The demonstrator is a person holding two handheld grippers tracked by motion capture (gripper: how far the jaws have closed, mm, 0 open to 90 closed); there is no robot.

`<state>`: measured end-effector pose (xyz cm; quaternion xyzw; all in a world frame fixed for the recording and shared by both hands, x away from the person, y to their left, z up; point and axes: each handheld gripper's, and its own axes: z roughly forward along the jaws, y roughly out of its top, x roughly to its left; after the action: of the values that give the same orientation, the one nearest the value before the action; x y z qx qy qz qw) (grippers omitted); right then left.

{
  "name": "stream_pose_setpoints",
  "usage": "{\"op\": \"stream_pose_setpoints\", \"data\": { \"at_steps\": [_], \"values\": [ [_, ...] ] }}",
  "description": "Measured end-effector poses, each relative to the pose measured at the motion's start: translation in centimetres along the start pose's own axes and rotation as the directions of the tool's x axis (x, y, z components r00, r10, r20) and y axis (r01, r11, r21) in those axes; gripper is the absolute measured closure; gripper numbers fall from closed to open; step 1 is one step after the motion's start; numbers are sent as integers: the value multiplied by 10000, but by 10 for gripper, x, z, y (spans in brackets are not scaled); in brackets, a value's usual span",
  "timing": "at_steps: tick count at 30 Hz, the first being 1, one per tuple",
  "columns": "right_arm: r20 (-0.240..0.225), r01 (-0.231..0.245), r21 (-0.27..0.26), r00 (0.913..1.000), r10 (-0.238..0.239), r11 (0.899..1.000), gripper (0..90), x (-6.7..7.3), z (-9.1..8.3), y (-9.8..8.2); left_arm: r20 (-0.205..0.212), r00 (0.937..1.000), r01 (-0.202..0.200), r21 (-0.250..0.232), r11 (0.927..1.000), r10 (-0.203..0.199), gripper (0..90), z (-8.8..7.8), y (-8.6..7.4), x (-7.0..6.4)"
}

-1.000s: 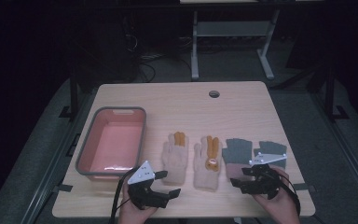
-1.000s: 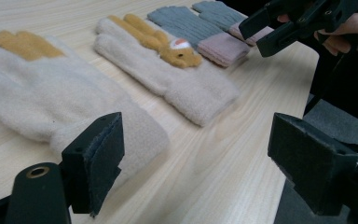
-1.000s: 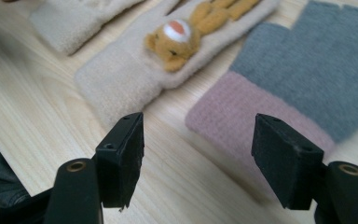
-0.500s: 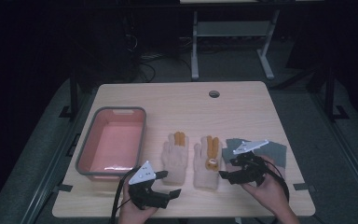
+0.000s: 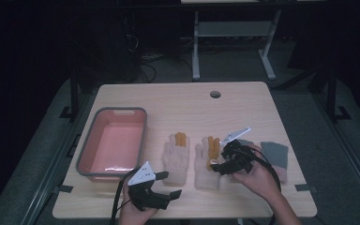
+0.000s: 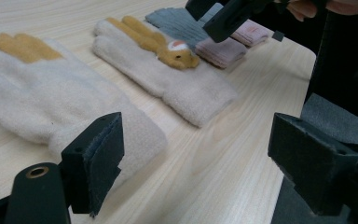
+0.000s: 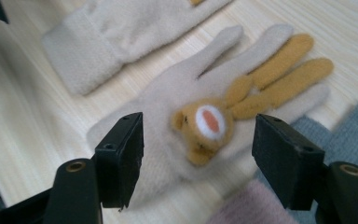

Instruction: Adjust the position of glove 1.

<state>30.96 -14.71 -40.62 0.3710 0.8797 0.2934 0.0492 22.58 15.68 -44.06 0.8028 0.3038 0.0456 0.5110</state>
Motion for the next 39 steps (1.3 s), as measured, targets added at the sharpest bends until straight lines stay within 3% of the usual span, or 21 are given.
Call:
{"op": "stream_pose_setpoints", "data": {
  "at_steps": [13, 21, 27, 39],
  "values": [
    [-33, -87, 1000, 10000, 91, 9949, 384, -6, 30, 13, 56, 9999, -119, 67, 9999, 119, 184, 1, 0, -1],
    [10, -178, 1624, 9998, 179, 9866, 483, -6, 47, 13, 168, 9997, 155, 23, 9999, -155, 184, 1, -1, 0],
    [99, -399, 1693, 9992, 388, 9848, 539, -8, 48, 12, 166, 9997, 198, 23, 9998, -199, 184, 1, 0, 0],
    [226, -292, 1611, 9994, 259, 9865, 628, -7, 44, 13, 120, 9997, 219, -7, 9998, -219, 184, 0, 0, 1]
  ]
}}
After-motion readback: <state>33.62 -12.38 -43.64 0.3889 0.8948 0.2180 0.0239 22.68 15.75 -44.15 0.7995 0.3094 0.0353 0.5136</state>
